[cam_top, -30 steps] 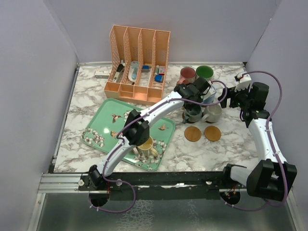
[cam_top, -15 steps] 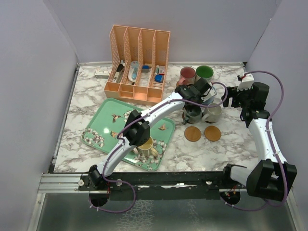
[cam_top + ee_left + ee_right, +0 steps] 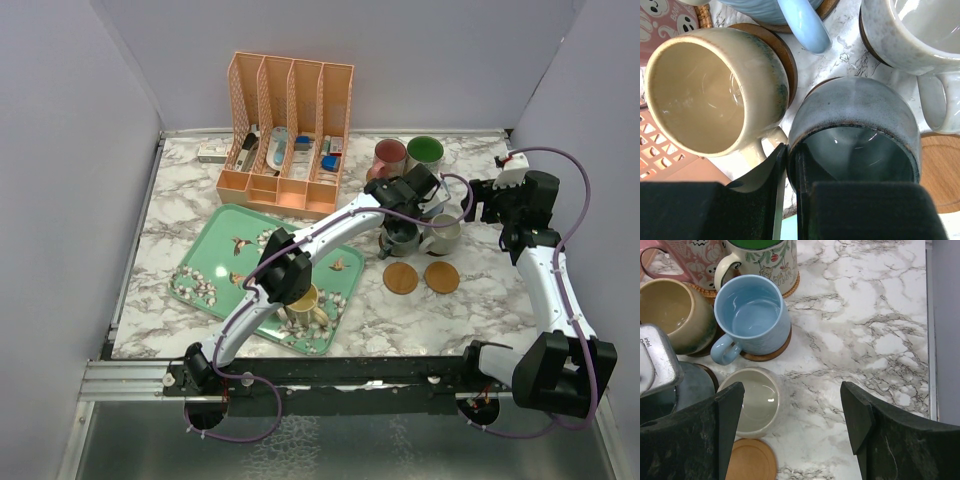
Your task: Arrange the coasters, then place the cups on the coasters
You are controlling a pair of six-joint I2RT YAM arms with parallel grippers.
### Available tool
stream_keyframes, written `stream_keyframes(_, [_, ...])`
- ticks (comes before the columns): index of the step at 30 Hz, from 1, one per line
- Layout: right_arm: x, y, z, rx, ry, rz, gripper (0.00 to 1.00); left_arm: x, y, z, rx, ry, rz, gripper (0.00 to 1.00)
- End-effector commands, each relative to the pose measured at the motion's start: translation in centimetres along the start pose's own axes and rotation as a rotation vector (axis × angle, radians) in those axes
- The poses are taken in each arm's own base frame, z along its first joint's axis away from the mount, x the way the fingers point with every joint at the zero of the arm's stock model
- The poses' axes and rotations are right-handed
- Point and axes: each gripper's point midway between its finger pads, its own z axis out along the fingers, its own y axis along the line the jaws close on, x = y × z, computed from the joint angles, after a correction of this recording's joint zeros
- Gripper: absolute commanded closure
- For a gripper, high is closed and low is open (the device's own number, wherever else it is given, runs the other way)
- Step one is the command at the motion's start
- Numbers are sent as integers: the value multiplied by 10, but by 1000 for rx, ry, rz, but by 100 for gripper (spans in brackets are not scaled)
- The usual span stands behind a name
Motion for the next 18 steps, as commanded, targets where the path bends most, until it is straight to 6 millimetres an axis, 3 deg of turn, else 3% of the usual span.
stream_keyframes(1, [-10,-4,-1,14,-31,-4,21,-23,9,-33,-43,-76,11,100])
stream_keyframes(18, [-11,-3,-2,7,-34,-8,21,-27,5,-44,-39,-87,23,100])
